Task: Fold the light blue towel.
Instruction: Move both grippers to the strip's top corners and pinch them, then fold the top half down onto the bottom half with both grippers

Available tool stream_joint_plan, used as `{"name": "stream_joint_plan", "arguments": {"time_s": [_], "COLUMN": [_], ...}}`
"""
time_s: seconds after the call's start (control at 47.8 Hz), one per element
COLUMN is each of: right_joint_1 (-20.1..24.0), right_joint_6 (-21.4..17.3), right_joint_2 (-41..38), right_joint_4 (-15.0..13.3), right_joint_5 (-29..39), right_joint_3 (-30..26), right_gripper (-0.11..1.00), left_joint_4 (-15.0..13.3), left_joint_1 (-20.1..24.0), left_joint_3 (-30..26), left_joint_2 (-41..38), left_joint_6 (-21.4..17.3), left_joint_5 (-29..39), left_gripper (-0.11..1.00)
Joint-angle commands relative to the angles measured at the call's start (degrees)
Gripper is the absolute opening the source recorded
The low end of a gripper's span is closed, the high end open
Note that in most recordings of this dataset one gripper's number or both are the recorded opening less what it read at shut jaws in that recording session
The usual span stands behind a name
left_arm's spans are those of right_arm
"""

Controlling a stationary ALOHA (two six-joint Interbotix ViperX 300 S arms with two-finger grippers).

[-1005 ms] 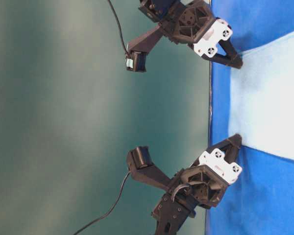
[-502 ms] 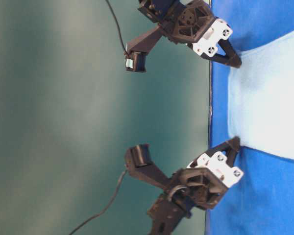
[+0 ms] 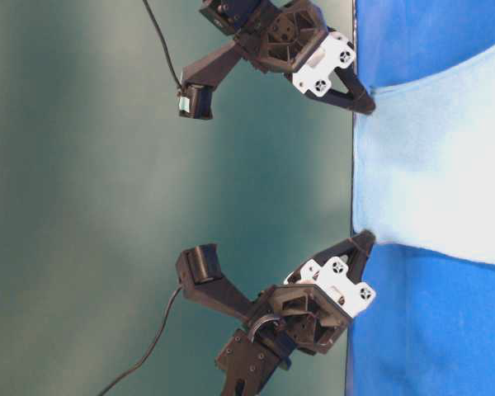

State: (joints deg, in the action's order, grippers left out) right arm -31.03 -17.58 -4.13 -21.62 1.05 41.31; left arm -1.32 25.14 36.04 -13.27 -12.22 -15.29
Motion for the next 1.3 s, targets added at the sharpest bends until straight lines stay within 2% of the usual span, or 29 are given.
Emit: {"name": "stream_joint_plan", "arguments": {"time_s": [0.0,0.188,0.419,0.691,0.921,1.088,1.277], "right_joint_1": [1.3,6.2,14.8,23.2,29.8,32.7,33.2], "right_joint_6": [-0.4,-0.5,-0.5,-0.6,-0.6,-2.6,-5.0], "right_joint_2": [2.6,6.8,12.7,14.9,14.5,13.2,9.9], "right_joint_4": [0.1,1.8,4.9,10.5,14.0,14.9,14.9], "right_joint_5": [0.8,6.1,11.4,12.0,11.8,11.3,9.6], "right_joint_3": [-0.5,0.7,2.4,4.3,4.7,5.4,5.8], "right_gripper": [0.04,0.04,0.04,0.04,0.04,0.04,0.04], "left_joint_4": [0.0,0.0,0.0,-0.1,-0.2,-0.2,-0.2], "left_joint_1": [-0.5,-4.3,-11.3,-22.0,-30.1,-32.3,-32.3], "left_joint_3": [-0.3,1.3,4.8,6.9,6.6,6.5,6.3], "left_joint_2": [2.4,5.3,10.8,13.0,12.0,10.4,8.3], "left_joint_6": [0.0,-0.1,0.5,4.0,6.2,8.3,8.4], "left_joint_5": [-0.2,0.4,4.0,10.0,10.3,9.9,8.4], "left_gripper": [0.03,0.03,0.03,0.03,0.03,0.03,0.03]}}
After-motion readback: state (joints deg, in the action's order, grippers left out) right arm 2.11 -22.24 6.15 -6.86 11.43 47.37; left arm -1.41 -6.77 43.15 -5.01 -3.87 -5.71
